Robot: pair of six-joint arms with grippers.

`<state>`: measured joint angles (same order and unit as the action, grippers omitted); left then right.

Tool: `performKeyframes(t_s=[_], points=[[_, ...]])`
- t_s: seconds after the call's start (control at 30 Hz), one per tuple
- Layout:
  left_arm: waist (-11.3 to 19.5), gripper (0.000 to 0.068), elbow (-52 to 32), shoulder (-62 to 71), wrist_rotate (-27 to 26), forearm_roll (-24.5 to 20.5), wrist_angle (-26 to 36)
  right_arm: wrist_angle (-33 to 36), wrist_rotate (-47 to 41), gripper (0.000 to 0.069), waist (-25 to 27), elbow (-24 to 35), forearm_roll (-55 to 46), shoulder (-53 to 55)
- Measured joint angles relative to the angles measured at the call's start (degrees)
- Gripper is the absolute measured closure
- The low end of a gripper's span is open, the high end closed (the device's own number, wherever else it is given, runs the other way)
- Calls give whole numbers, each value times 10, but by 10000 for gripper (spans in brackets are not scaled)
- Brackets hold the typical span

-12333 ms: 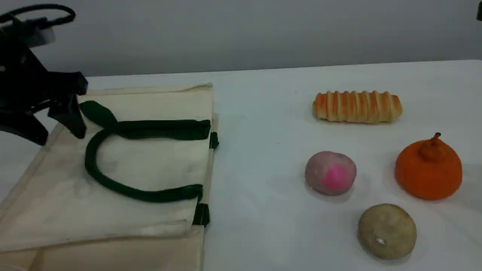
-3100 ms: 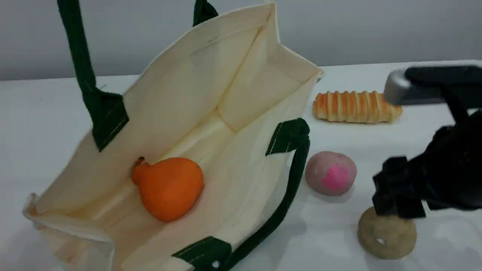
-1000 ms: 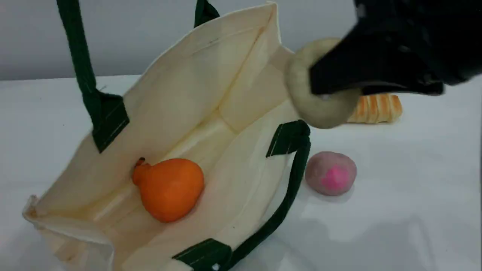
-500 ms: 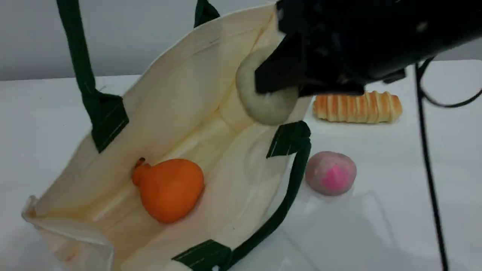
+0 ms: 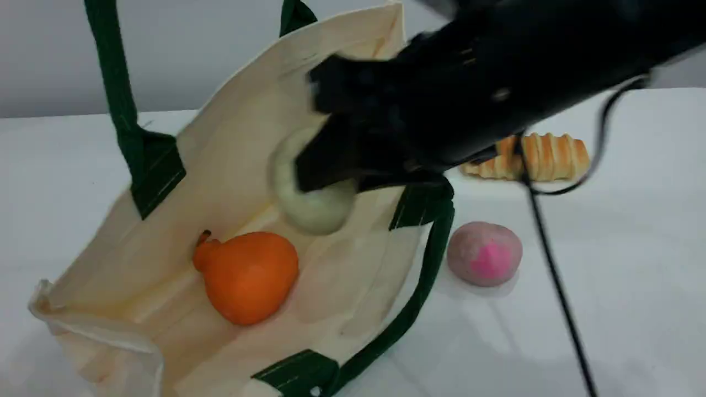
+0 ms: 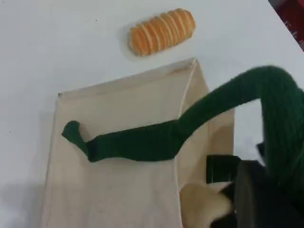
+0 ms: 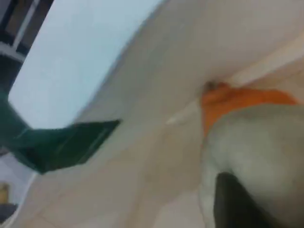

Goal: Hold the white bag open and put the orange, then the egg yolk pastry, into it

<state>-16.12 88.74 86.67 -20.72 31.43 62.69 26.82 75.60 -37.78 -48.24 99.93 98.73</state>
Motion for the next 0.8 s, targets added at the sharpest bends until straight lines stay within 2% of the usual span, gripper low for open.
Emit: performKeyframes(t_s=[0.1, 0.23, 0.53, 0.6, 0.8], points=[[0, 617, 0, 0, -1, 0, 1, -2, 1, 486, -18, -30, 1, 34], [0, 617, 0, 0, -1, 1, 4, -8, 0, 486, -17, -62, 1, 75], [0, 617, 0, 0, -1, 1, 11, -86, 5, 489, -17, -67, 2, 90], [0, 617, 0, 0, -1, 1, 11, -86, 5, 452, -17, -67, 2, 90], [0, 617, 0, 0, -2, 0, 4, -83, 6, 251, -17, -66, 1, 81]])
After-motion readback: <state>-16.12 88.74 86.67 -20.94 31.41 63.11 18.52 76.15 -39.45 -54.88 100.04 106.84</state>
